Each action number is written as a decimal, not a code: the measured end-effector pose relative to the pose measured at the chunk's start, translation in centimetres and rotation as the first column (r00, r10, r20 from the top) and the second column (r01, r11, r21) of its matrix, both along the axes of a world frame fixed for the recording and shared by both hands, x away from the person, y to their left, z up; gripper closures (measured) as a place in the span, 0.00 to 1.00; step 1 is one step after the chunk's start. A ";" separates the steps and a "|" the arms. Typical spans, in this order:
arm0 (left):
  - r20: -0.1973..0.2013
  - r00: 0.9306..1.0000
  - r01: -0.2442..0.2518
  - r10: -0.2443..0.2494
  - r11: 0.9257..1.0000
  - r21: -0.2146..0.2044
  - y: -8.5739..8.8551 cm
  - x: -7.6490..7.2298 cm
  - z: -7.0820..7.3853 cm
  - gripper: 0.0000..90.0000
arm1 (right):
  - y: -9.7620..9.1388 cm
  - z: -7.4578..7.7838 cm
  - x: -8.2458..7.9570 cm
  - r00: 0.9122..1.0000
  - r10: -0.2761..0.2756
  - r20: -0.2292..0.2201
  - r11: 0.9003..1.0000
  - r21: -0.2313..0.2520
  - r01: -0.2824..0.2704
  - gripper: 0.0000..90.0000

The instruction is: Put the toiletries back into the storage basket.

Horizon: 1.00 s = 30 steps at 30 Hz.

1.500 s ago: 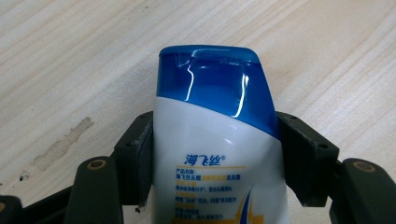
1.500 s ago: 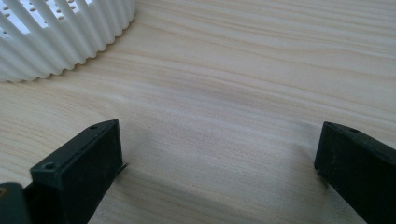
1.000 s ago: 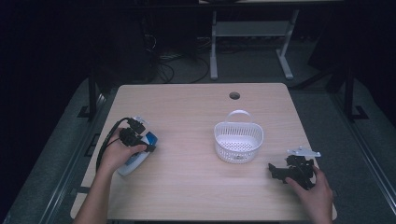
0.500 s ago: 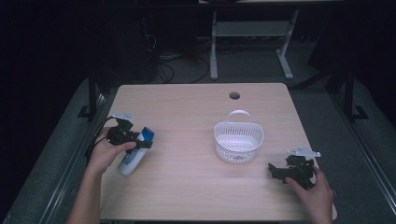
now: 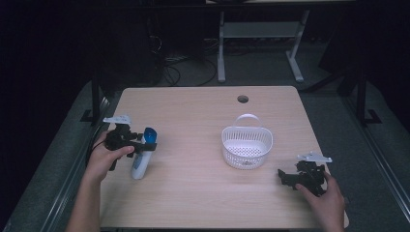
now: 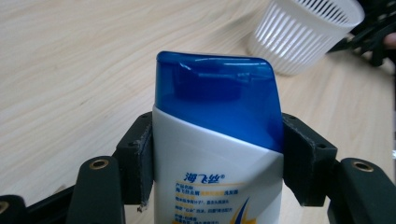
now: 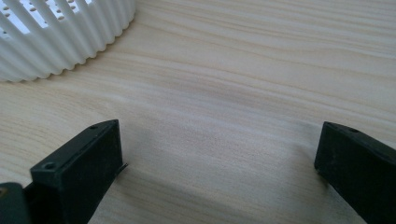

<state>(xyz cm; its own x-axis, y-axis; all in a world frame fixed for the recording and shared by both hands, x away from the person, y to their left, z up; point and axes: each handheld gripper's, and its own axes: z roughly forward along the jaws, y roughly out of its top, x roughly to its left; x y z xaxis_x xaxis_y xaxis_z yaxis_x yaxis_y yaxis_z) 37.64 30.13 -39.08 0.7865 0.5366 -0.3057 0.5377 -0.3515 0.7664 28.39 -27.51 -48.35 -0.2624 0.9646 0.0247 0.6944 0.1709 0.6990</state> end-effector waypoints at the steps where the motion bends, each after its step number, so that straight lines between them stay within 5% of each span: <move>1: 0.012 1.000 0.010 -0.009 1.000 -0.028 0.1 -0.1 0.2 0.40 | 0.0 0.0 0.0 1.000 0.000 0.001 1.000 0.000 0.000 0.00; 14: 0.089 0.996 0.037 -0.024 0.989 -0.143 0.1 -0.4 1.0 0.41 | 0.0 0.0 0.0 1.000 0.000 0.001 1.000 0.000 0.000 0.01; 30: 0.181 0.983 0.074 -0.044 0.984 -0.162 -1.8 -0.7 2.6 0.41 | 0.0 0.0 0.0 1.000 0.000 0.000 1.000 0.000 0.000 0.00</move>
